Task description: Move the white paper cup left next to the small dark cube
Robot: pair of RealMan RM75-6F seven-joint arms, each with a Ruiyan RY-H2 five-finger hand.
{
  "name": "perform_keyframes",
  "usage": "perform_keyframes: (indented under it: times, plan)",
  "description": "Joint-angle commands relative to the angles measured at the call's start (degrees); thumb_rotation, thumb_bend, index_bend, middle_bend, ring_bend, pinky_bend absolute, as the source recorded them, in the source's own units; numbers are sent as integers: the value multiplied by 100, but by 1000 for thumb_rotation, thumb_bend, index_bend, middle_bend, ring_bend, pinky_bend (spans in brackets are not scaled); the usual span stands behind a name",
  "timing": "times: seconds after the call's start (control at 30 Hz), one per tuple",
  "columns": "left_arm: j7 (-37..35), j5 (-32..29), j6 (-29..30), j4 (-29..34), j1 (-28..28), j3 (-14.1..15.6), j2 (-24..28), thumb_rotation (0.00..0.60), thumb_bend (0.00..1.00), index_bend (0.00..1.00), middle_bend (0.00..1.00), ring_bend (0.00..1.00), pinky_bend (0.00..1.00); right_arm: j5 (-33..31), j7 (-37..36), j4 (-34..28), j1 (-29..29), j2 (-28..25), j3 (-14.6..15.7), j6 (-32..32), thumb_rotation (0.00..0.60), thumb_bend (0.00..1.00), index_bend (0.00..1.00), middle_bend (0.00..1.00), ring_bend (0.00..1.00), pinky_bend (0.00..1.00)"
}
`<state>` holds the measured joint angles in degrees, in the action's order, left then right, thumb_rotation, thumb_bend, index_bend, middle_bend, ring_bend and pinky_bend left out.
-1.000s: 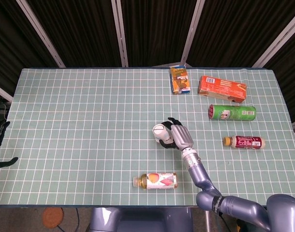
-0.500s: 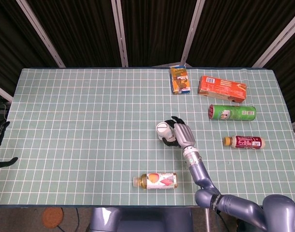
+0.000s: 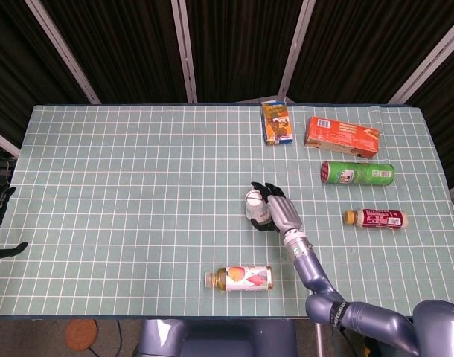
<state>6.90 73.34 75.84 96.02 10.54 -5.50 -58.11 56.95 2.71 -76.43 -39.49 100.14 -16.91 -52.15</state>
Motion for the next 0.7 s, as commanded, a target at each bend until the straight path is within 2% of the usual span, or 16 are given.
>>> perform_keyframes:
  times: [0.03,0.4,0.6,0.7]
  plan:
    - [-1,-5,-5,3,2,-1,4,600,59,0,0,0,0,43,-6,-89,37,-66,58,17,600,256,76,114,0,4]
    - [-13,45,41,68,-19,15,40,600,59,0,0,0,0,680,-201,-784,329,-616,268,-363,600,253,63,90,0,0]
    - [14,159,208,61,-65,17,27,600,59,0,0,0,0,1745,-161,-929,582,-1368,597,-936,600,233,56,83,0,0]
    - [23,270,335,47,-94,20,0,600,58,0,0,0,0,2247,-162,-839,759,-1741,754,-1349,600,162,46,66,0,0]
